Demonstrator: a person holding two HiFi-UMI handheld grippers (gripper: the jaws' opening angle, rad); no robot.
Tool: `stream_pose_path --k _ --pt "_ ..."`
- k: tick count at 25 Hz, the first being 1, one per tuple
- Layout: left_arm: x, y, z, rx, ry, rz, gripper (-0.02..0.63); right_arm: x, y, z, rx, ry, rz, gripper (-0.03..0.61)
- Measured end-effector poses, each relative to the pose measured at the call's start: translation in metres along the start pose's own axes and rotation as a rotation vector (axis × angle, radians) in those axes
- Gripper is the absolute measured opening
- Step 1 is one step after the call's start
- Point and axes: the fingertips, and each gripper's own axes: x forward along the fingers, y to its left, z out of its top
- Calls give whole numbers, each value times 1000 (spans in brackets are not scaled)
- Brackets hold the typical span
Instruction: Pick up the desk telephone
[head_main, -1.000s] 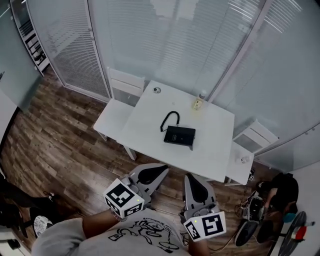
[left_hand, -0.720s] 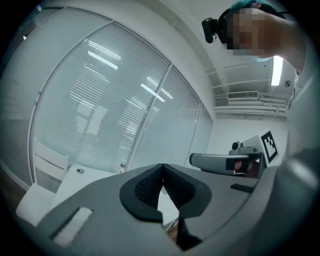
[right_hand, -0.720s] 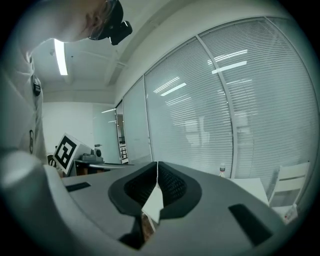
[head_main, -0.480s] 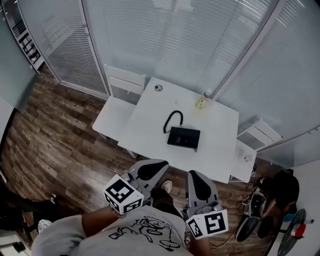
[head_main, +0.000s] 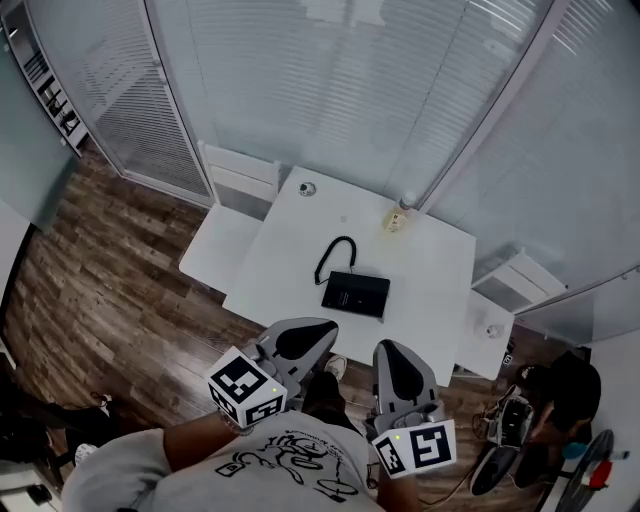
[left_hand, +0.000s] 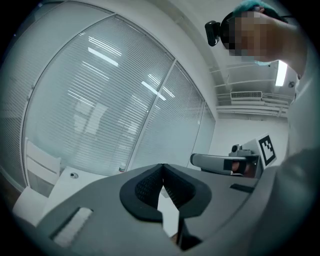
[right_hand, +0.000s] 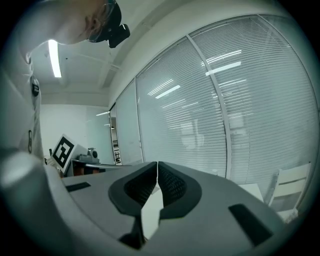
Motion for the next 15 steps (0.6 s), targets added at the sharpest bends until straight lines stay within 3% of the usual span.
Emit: stream_pose_path --k 10,15 --pt "120 4 11 25 16 12 3 21 -122 14 30 -25 -14 6" --pt "161 6 19 23 11 33 3 31 -164 22 29 -17 6 6"
